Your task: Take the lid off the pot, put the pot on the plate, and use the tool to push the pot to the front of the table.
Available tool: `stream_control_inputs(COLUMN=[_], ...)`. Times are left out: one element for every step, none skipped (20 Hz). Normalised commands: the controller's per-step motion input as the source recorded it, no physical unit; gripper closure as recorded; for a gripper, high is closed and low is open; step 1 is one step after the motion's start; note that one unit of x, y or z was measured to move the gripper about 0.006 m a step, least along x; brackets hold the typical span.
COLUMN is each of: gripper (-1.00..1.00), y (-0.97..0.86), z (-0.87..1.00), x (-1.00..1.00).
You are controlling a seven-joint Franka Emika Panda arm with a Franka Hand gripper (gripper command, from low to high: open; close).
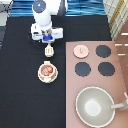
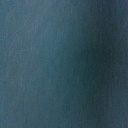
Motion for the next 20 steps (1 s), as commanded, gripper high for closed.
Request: stream_control_inputs(gripper=[1.00,1.00,1.00,1.00,1.00,1.00,1.00,1.00,1.00,1.00,1.00,1.00,1.00,1.00,1.00,1.00,1.00,1.00,1.00,1.00], y=[0.00,0.00,0.00,0.00,0.00,0.00,0.00,0.02,0.05,0.08,0.09,0.11,0.10,0.11,0.07,0.05,0.03,0.01,0.00,0.00], z=[-0.30,-0.20,-0.18,-0.07,0.00,0.00,0.07,0.20,0.32,0.41,0.45,0.54,0.52,0.51,0.51,0.47,0.43,0.43,0.40,0.40], x=[0.64,0.61,0.64,0.61,0.69,0.69,0.71,0.74,0.76,0.78,0.81,0.82,0.83,0.85,0.83,0.83,0.82,0.83,0.82,0.82])
